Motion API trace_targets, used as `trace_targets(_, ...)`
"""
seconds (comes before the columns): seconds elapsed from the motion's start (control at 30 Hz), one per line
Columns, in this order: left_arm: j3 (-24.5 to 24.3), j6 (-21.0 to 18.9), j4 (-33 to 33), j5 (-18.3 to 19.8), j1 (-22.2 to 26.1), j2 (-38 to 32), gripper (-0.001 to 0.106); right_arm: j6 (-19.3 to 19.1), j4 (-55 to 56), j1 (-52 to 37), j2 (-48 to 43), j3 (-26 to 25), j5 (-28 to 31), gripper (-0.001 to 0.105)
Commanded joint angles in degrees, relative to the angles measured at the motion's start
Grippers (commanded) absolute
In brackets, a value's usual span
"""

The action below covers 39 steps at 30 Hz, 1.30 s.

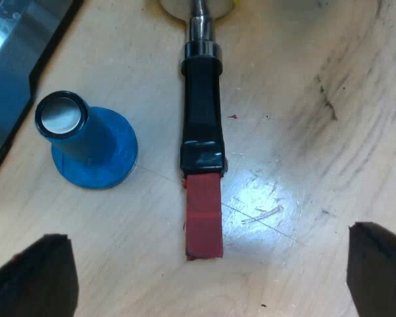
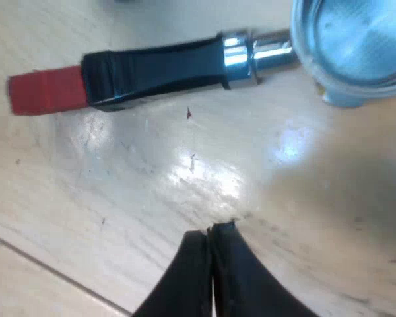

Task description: Put the handle in the coffee machine

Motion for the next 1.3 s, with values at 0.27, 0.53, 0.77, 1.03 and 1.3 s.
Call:
trace_targets(0.27, -0.2, -0.1, 0.1, -0.6, 0.2, -0.4, 0.084, -8.2, 9.9, 0.1, -9.2, -7.4, 10.6, 0.083)
trace_targets(0.53, -0.2, -1.0, -0.2, -0.4, 0.2, -0.4, 0.084, -9.6, 14.2, 0.1, -10.0, -10.4, 15.5, 0.094)
trace_targets(0.77, -0.2, -3.2, -2.7, 2.9, 0.2, -0.4, 0.084, -9.6, 17.7, -1.5, -8.9, -10.3, 14.6, 0.094)
trace_targets(1.03, -0.2, -5.7, -8.1, 8.1, 0.2, -0.4, 0.08, -11.3, 17.9, -8.5, -4.1, -10.3, 5.8, 0.094)
trace_targets(1.3, -0.2, -5.2, -10.7, 12.1, 0.2, -0.4, 0.08, -16.0, 14.0, -12.1, 2.1, -10.3, 3.0, 0.094)
